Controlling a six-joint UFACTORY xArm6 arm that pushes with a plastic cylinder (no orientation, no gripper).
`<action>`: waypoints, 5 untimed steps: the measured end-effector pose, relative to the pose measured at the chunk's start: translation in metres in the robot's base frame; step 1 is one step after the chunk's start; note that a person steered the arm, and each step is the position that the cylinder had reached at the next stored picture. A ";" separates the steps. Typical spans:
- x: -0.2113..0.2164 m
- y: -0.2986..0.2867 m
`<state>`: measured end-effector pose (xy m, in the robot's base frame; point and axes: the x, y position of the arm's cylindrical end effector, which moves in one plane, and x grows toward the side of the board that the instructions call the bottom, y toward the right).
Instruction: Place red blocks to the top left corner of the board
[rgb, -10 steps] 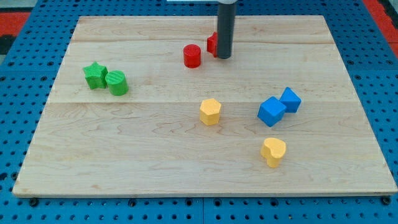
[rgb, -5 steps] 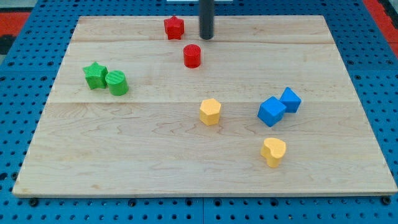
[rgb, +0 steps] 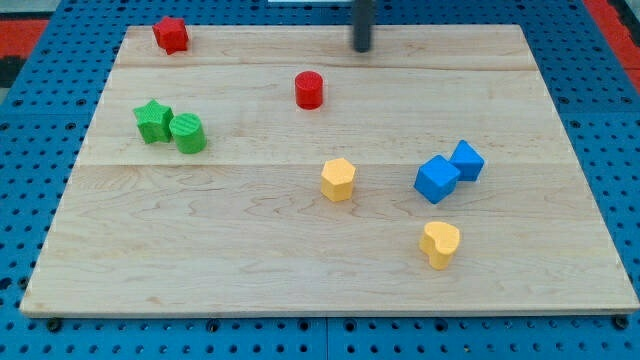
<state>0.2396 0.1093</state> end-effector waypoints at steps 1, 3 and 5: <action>0.072 -0.048; 0.057 -0.236; 0.092 -0.274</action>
